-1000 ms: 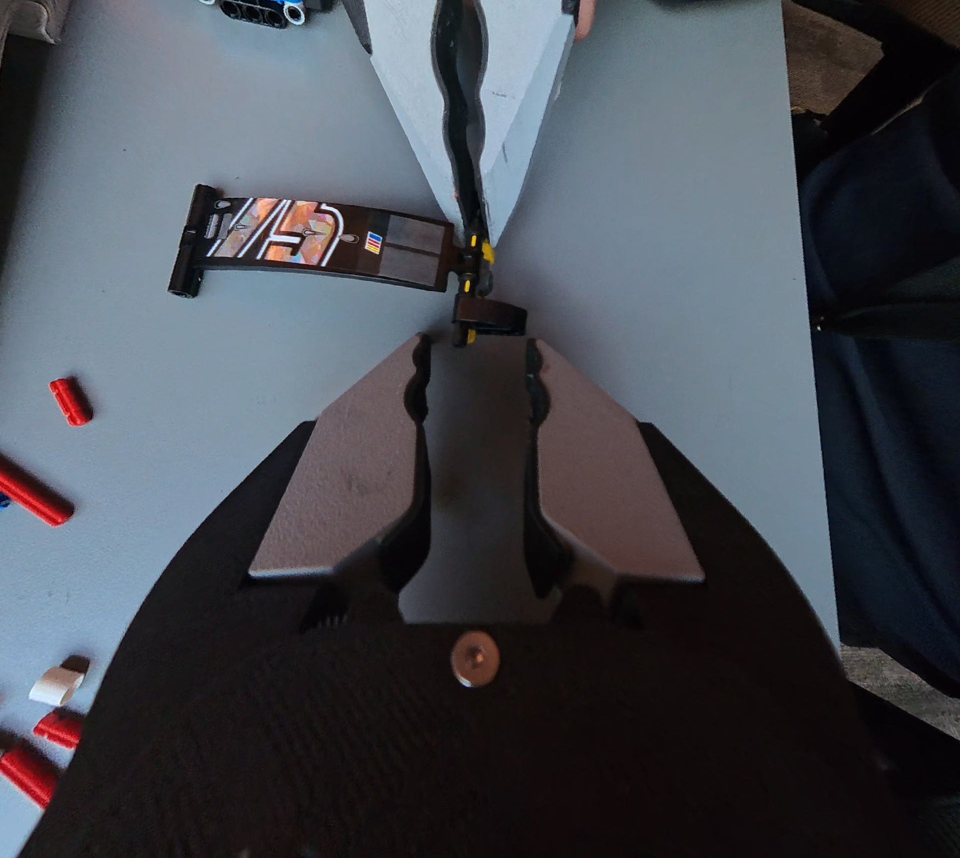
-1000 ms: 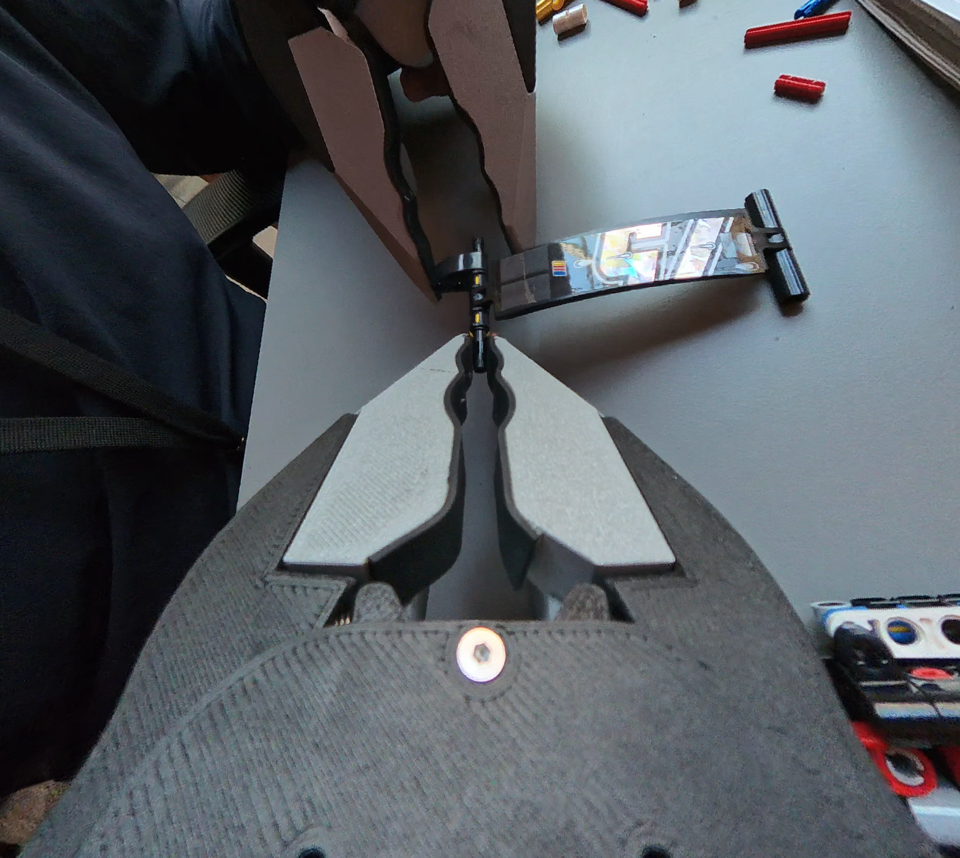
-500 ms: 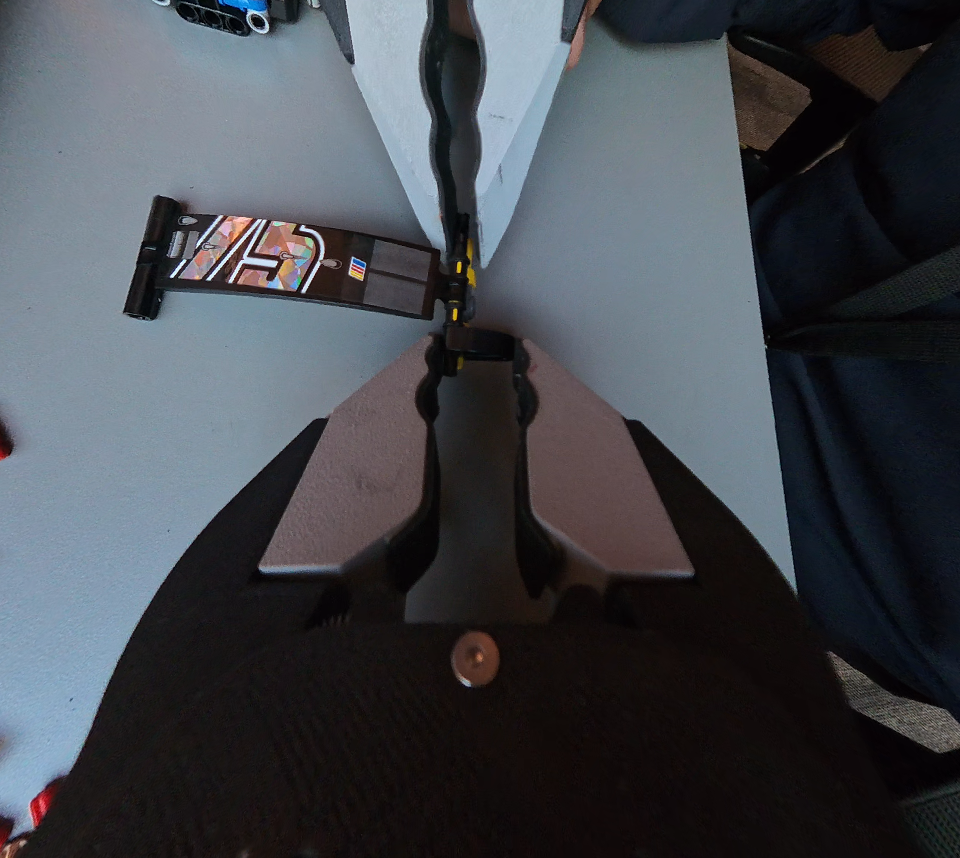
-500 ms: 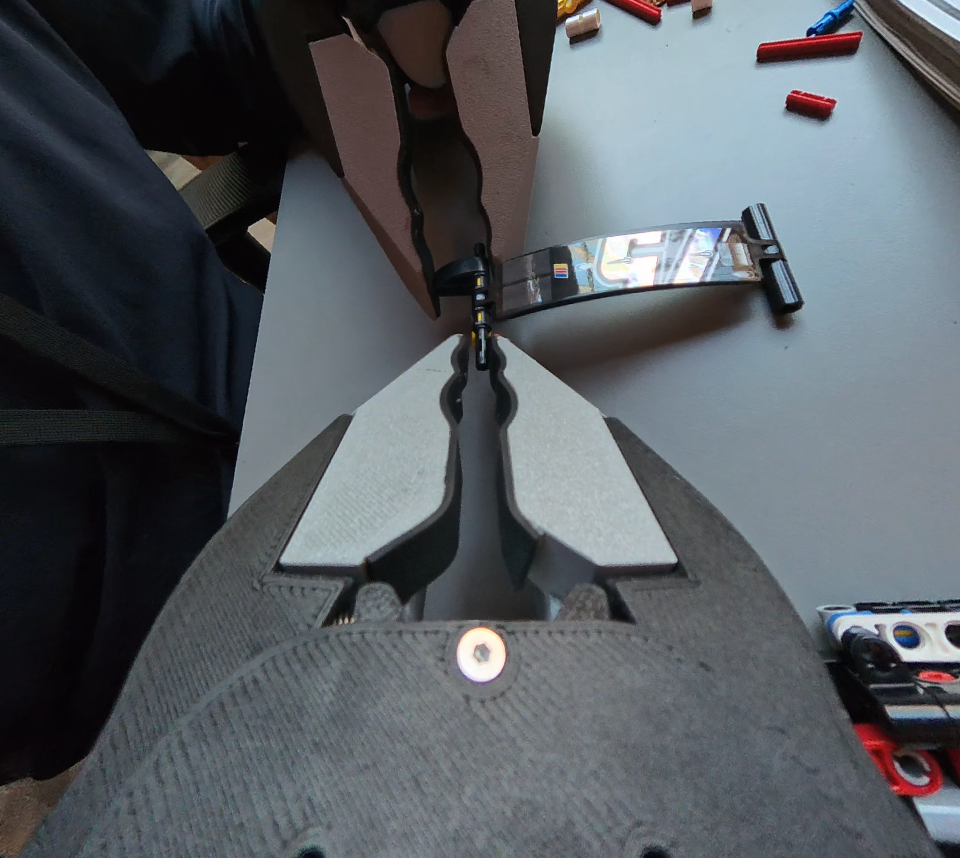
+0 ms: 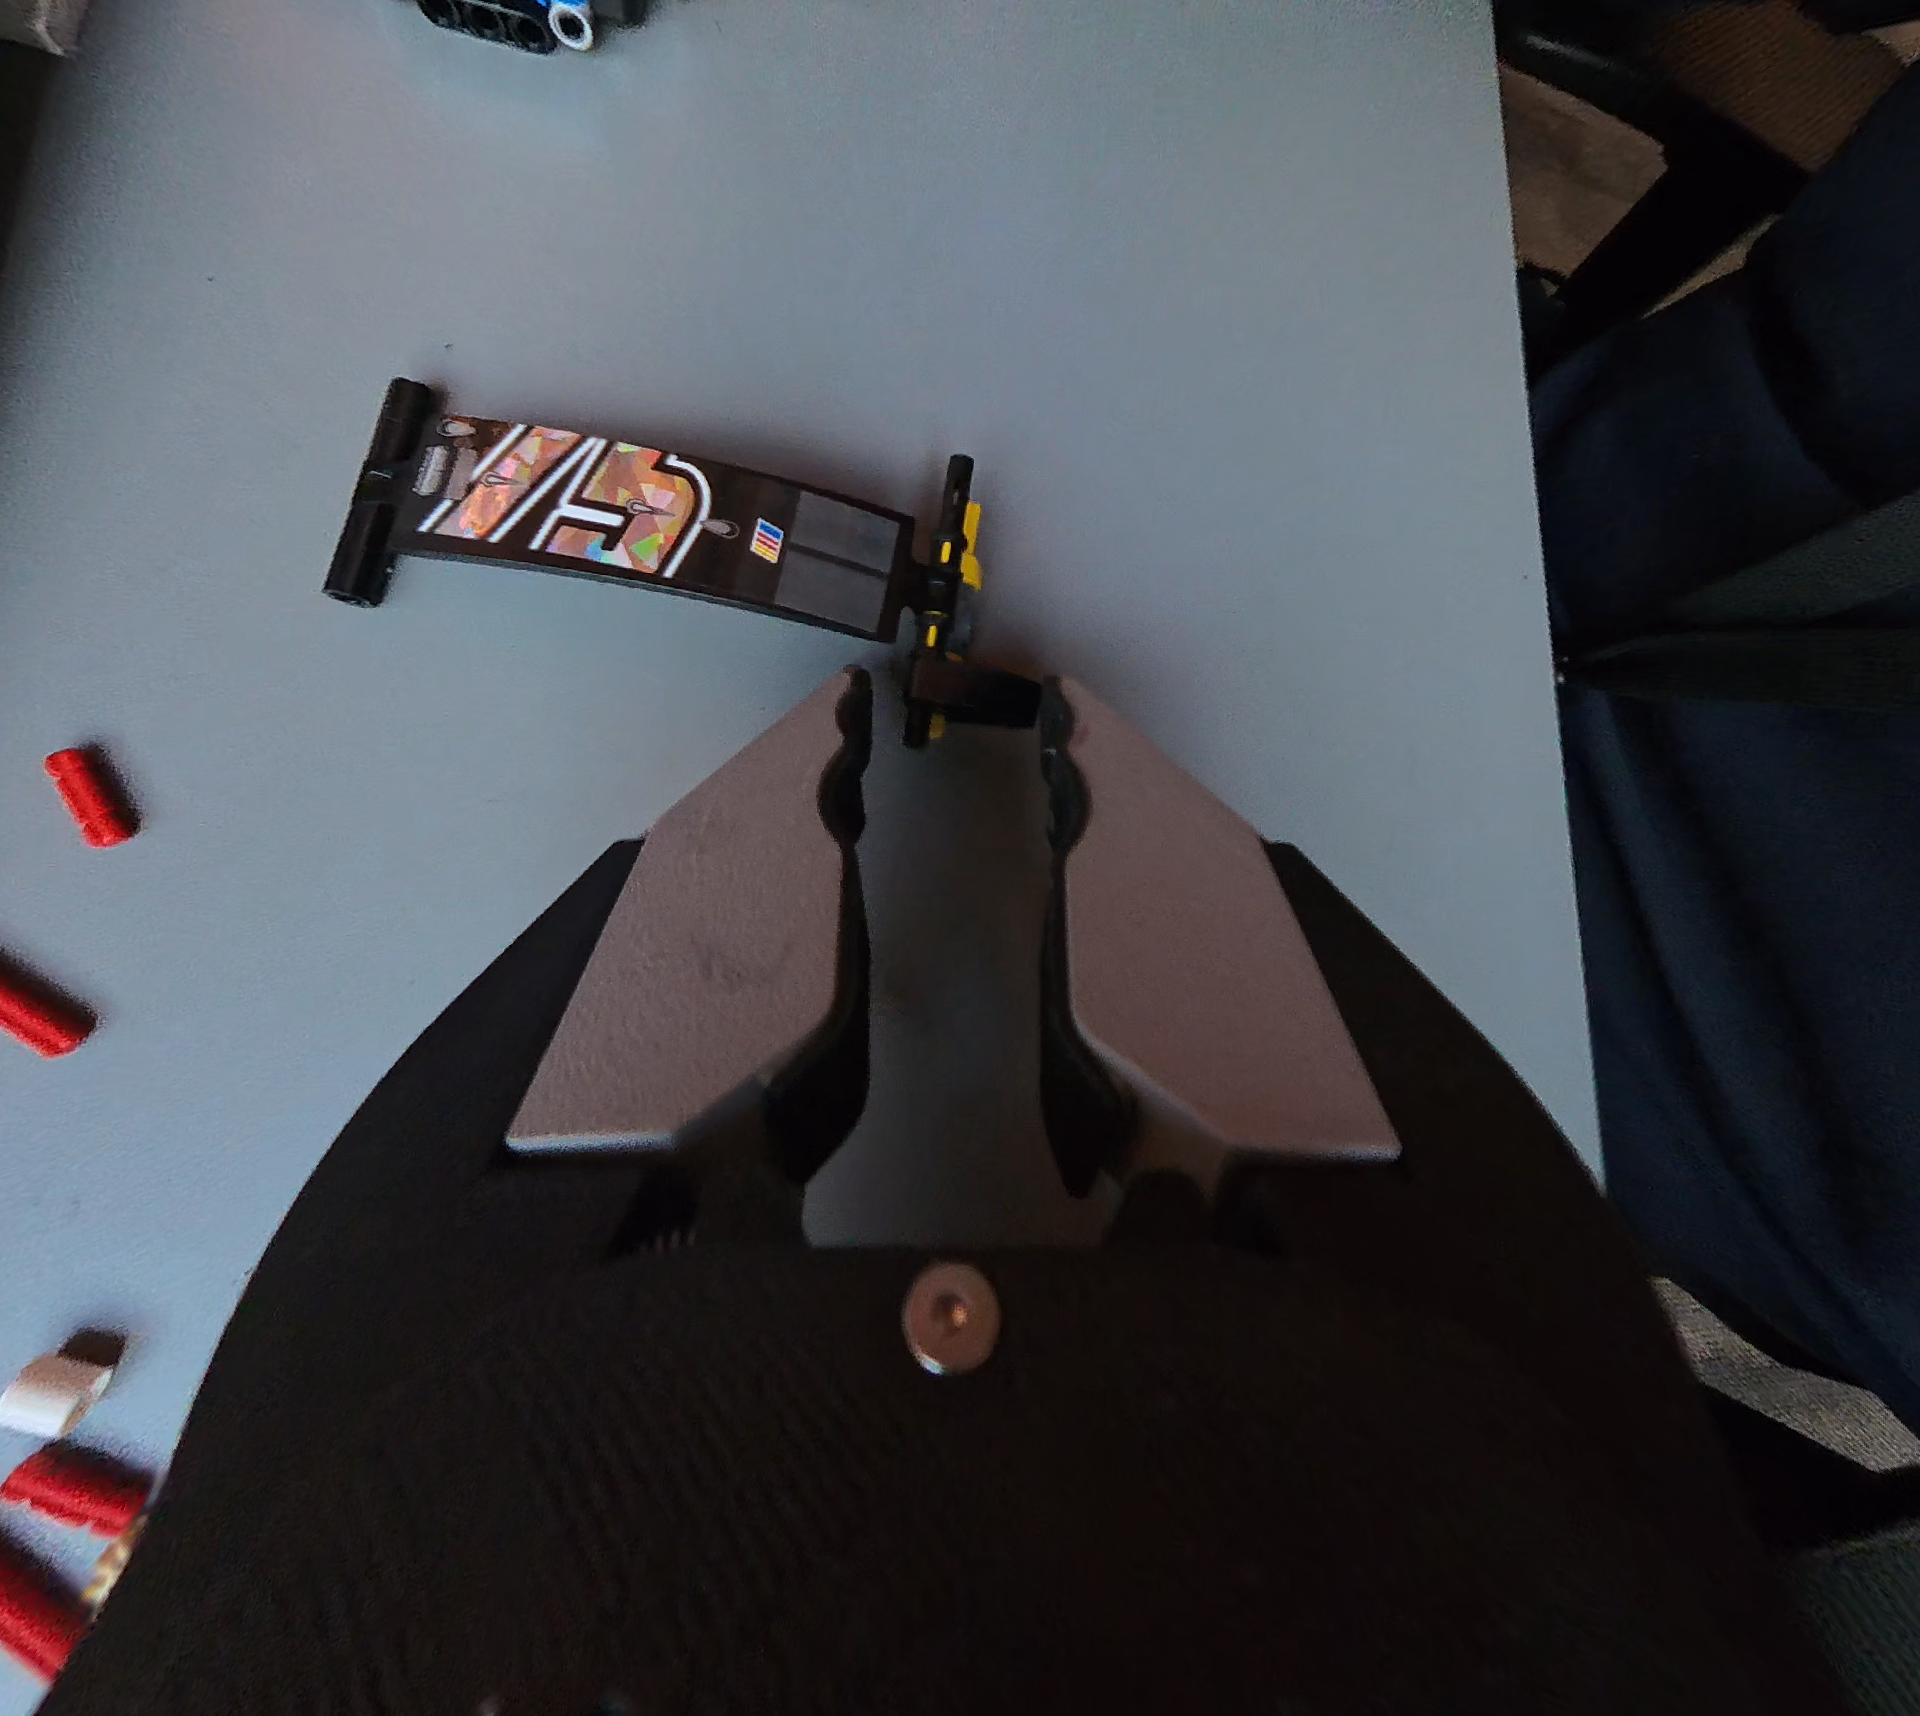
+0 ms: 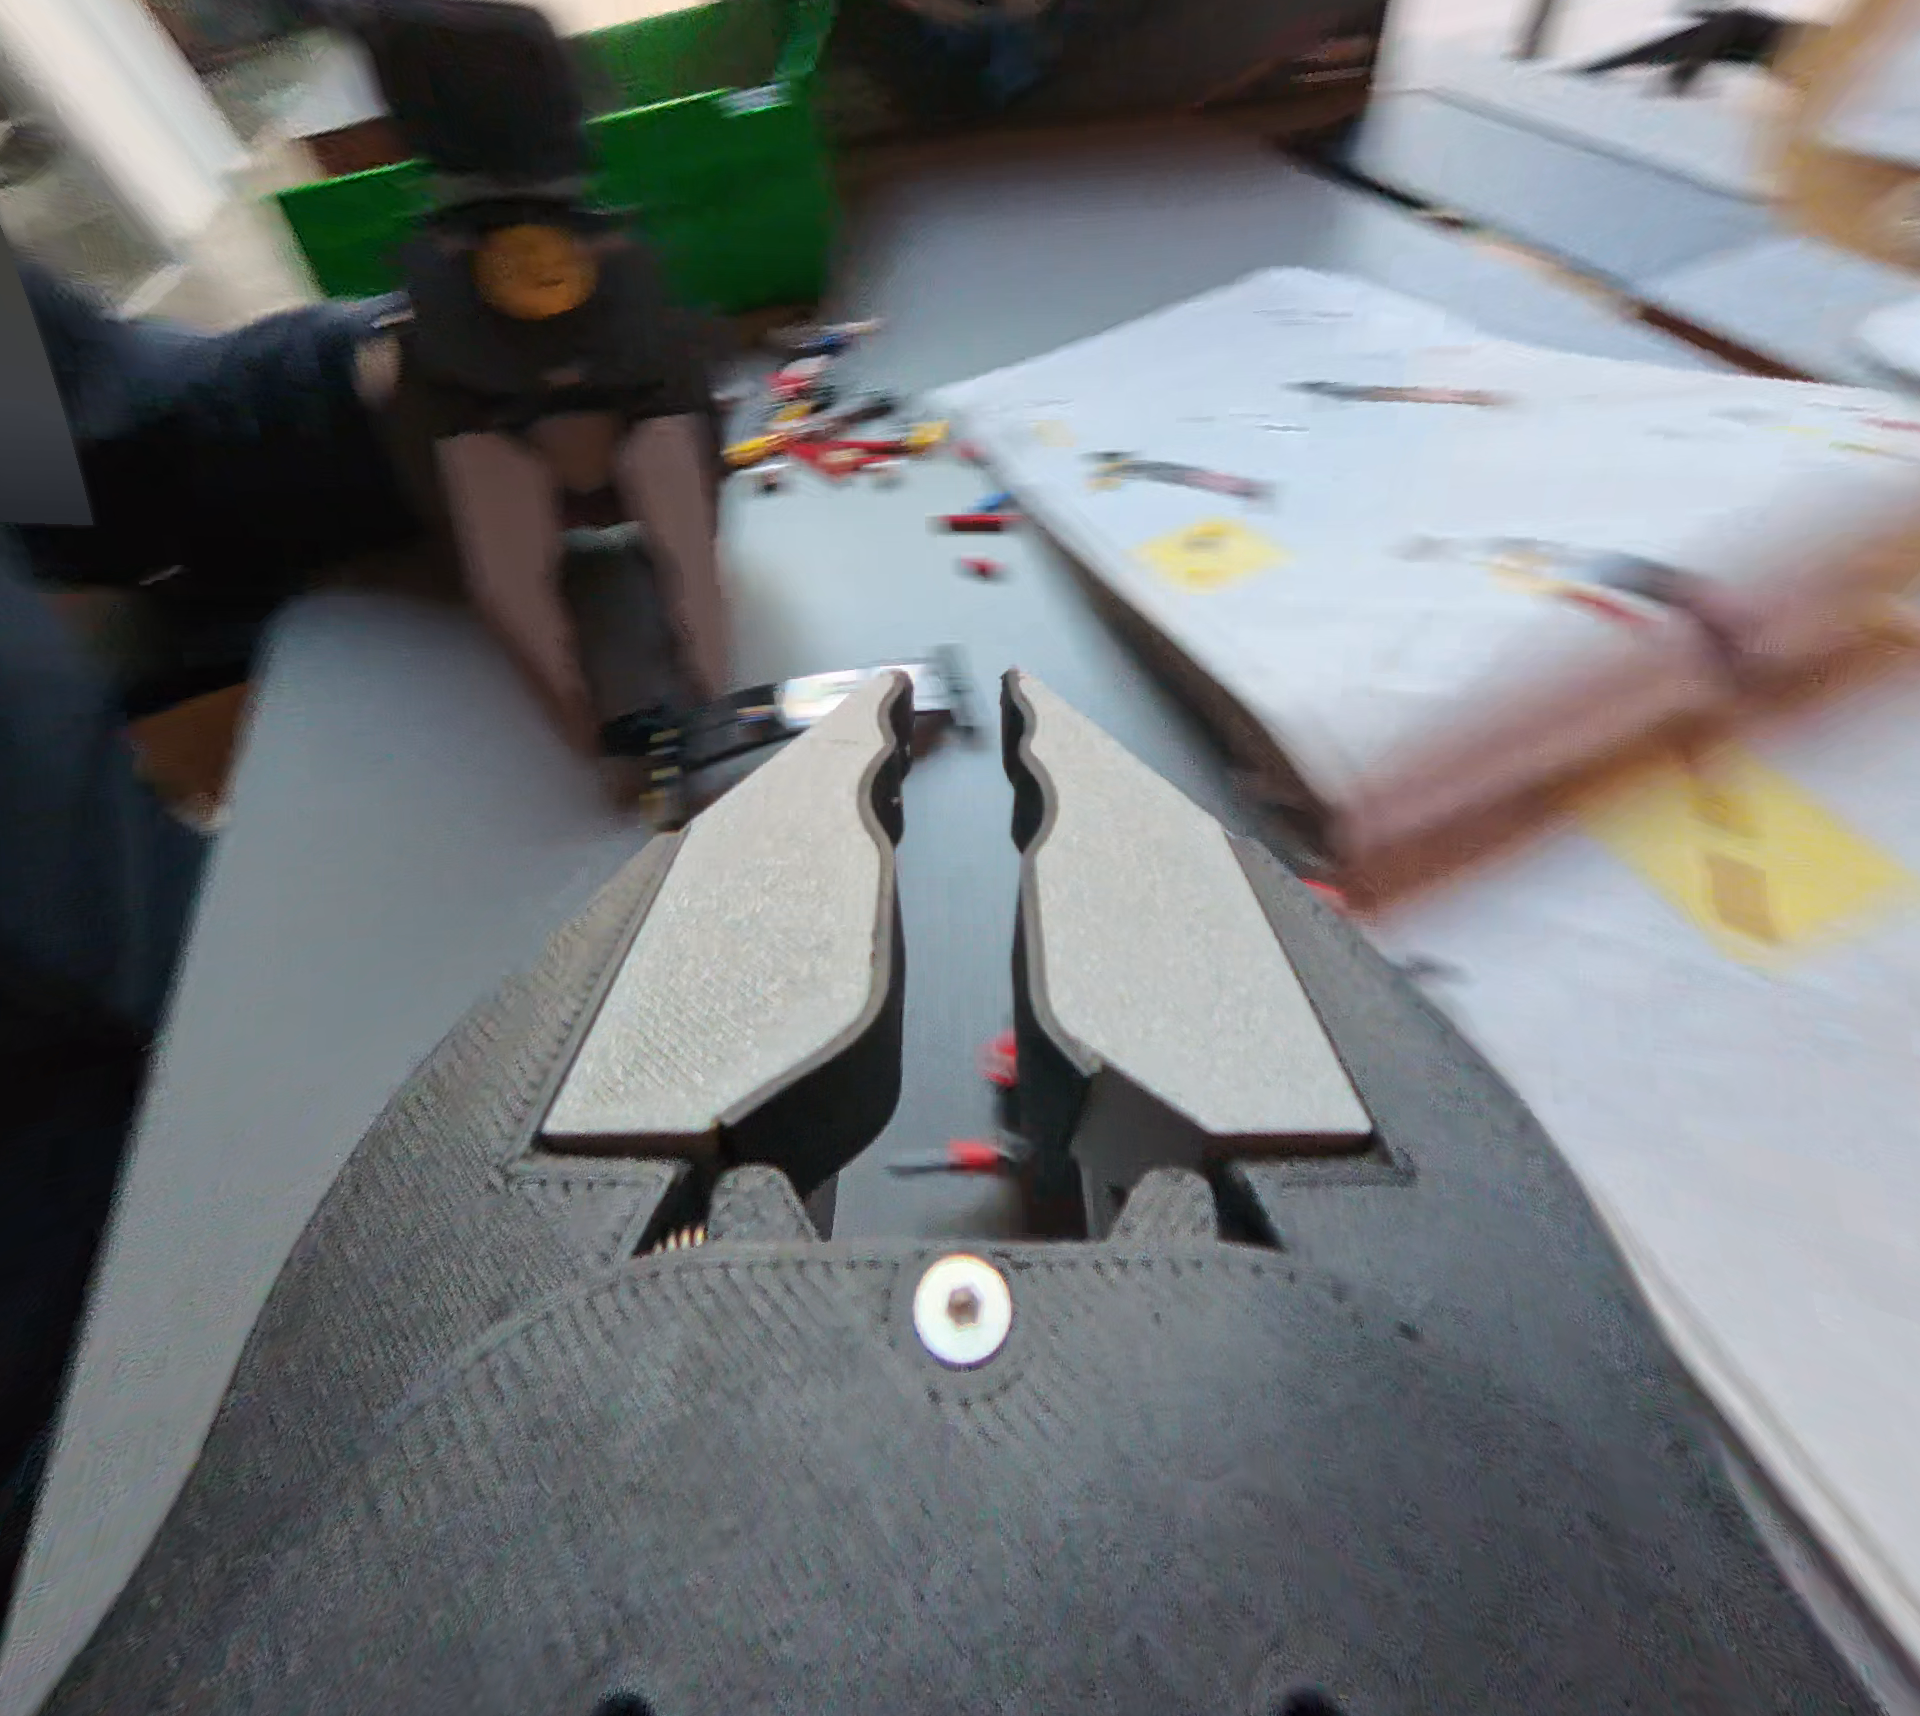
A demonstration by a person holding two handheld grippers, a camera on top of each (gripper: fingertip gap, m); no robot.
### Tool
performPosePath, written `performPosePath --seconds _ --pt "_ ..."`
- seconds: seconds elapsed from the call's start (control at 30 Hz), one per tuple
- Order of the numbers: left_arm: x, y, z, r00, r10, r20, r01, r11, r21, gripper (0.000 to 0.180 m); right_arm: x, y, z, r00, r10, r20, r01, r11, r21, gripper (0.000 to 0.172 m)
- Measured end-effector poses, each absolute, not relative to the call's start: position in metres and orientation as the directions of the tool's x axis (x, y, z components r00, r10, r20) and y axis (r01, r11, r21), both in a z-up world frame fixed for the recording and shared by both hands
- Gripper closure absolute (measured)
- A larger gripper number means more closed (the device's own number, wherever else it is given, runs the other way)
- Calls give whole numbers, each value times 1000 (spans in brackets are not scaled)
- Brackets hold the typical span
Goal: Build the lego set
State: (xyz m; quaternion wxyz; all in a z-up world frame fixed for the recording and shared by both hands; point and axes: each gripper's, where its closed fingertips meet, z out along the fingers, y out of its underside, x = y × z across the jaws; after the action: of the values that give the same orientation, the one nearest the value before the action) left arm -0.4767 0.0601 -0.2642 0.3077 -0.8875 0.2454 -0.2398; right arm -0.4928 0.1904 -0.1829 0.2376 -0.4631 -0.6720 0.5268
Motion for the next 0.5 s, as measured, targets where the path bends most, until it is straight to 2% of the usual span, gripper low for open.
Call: performPosePath --seconds 0.1,0.2,0.27,0.33,0.43,0.5 --pt "-484 64 -249 775 -576 259 -256 -662 -705 150 -507 272 -182 -251 951 -183 492 -37 -870 160" --pt "-511 87 -227 855 -474 210 -158 -624 -765 147 -524 325 -206 -151 971 -185 657 -41 -752 163" --pt "-527 101 -215 896 -403 187 -118 -621 -775 137 -536 334 -233 -129 962 -239 764 -57 -643 164" --pt "-554 117 -215 952 -299 71 -144 -638 -757 131 -548 319 -249 -175 927 -332 813 -54 -580 169" --pt "-593 145 -216 967 -184 -174 -253 -647 -719 129 -562 299 -255 -231 891 -390 828 -31 -560 170" --pt "-600 163 -223 949 -177 -261 -311 -666 -678 126 -568 295 -255 -255 892 -373 821 -4 -570 169"
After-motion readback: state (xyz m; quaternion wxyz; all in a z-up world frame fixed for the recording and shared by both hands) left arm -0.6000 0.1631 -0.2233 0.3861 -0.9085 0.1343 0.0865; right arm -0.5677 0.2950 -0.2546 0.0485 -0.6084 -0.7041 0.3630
